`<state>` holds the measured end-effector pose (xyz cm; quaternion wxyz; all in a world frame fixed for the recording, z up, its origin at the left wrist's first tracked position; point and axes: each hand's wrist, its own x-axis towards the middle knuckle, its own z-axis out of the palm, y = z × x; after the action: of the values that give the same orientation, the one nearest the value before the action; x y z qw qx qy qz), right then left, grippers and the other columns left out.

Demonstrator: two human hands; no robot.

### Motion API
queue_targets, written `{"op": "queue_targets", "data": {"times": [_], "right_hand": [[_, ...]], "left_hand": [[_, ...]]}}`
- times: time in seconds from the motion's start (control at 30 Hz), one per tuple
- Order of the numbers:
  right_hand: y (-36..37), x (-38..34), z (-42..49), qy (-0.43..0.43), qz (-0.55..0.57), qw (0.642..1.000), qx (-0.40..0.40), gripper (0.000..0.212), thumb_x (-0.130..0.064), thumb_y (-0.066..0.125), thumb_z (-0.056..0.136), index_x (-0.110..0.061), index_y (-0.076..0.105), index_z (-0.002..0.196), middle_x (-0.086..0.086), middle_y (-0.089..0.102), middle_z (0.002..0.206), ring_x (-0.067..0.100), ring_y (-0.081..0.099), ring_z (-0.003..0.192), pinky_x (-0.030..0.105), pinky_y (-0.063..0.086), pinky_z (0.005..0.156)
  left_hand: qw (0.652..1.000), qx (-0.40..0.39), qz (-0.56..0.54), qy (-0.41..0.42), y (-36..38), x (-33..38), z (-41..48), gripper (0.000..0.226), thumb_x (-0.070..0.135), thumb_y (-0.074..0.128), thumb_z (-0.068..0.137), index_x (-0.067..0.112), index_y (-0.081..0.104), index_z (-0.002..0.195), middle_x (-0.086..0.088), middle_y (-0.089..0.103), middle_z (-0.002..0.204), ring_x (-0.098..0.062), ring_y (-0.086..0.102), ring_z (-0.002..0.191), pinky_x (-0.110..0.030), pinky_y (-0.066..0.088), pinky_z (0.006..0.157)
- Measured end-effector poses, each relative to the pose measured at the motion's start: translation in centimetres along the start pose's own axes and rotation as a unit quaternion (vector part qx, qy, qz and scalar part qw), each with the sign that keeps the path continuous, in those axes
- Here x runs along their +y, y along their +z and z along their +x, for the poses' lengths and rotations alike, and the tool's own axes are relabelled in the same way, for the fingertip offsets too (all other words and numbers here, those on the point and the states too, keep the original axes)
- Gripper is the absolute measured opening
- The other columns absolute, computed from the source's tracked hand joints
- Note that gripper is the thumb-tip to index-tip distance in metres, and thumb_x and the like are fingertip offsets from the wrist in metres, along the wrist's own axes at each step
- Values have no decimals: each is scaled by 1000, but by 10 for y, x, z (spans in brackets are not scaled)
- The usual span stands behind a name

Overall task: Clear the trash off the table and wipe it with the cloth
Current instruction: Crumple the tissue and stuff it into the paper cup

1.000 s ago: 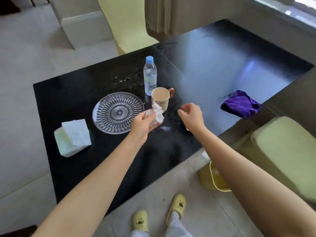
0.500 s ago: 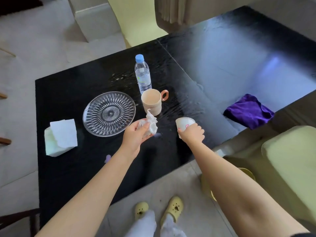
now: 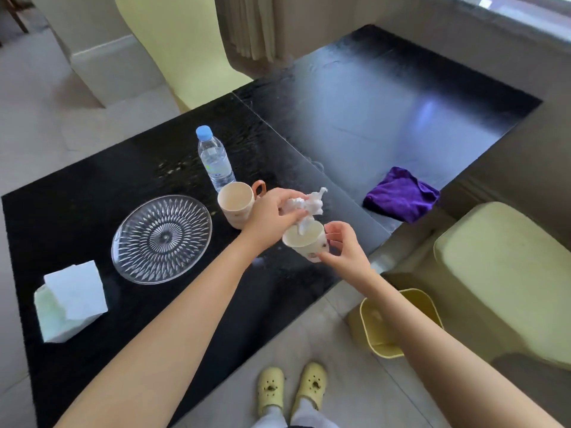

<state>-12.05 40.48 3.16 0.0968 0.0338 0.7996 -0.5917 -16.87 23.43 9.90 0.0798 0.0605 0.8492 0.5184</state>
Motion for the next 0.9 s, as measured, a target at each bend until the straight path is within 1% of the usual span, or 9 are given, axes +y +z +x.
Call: {"op": "queue_targets", "data": {"times": [0.07, 0.17, 0.27, 0.33, 0.37, 0.57, 0.67, 0.8, 0.9], "right_hand": [[-6, -1, 2, 1, 1, 1000, 31, 42, 0, 64, 78, -16, 42, 110, 4, 53, 111, 21, 55, 100, 22, 48, 86], [-4, 4, 4, 49, -106, 992, 39, 48, -5, 61, 80, -15, 41, 123, 4, 54, 115, 23, 56, 103, 28, 48, 87], [20, 19, 5, 63, -241, 968, -18, 76, -21, 68, 78, -13, 29, 144, 8, 39, 145, 28, 38, 132, 36, 32, 110], [44, 26, 8, 42, -303, 950, -57, 87, -30, 69, 79, -13, 20, 149, 7, 25, 154, 29, 22, 141, 36, 20, 116], [55, 29, 11, 33, -328, 942, -62, 90, -35, 69, 80, -12, 17, 149, 7, 20, 156, 29, 18, 142, 35, 17, 117], [99, 19, 50, 67, -312, 944, -79, 98, -49, 66, 79, -9, 12, 150, 13, 18, 156, 32, 18, 142, 42, 24, 116], [118, 13, 64, 38, -345, 934, -88, 86, -46, 66, 80, -10, 24, 146, 10, 33, 148, 32, 32, 132, 42, 37, 104], [138, 14, 83, 51, -359, 931, -46, 39, -38, 61, 86, -5, 59, 108, 11, 60, 113, 32, 46, 111, 40, 45, 85], [145, 14, 89, 96, -273, 957, -24, 20, -22, 55, 88, -4, 64, 89, 13, 66, 99, 31, 56, 99, 34, 44, 72]], "left_hand": [[997, -62, 45, 29, 7, 6, 5, 25, 22, 69, 83, 20, 67, 108, 2, 61, 109, -9, 54, 96, -4, 39, 74], [987, -128, 95, 14, 20, -14, 6, 23, 24, 68, 84, 19, 68, 106, 2, 62, 107, -13, 58, 103, -17, 43, 80], [997, -15, -29, -63, 19, -37, -3, 10, 22, 64, 87, 27, 66, 95, 9, 63, 92, -4, 59, 90, -15, 44, 77], [986, 71, -98, -111, 9, -51, -11, 10, 21, 63, 87, 27, 64, 95, 15, 59, 85, 0, 56, 79, -14, 47, 71], [981, 99, -106, -131, 3, -60, -15, 12, 23, 64, 87, 27, 64, 98, 16, 58, 85, -1, 55, 79, -20, 48, 74], [971, 149, -101, -158, -27, -97, -27, 23, 37, 67, 80, 32, 66, 102, 5, 65, 108, -17, 58, 103, -32, 48, 92], [963, 159, -131, -171, -35, -101, -29, 29, 56, 67, 67, 41, 66, 92, 3, 68, 107, -18, 61, 105, -39, 51, 94], [959, 178, -138, -174, -47, -107, -31, 15, 44, 70, 75, 38, 67, 89, 0, 69, 101, -20, 63, 100, -46, 52, 94], [960, 178, -128, -174, -55, -110, -29, 18, 45, 69, 74, 39, 69, 90, 1, 70, 102, -22, 63, 104, -49, 52, 94]]}}
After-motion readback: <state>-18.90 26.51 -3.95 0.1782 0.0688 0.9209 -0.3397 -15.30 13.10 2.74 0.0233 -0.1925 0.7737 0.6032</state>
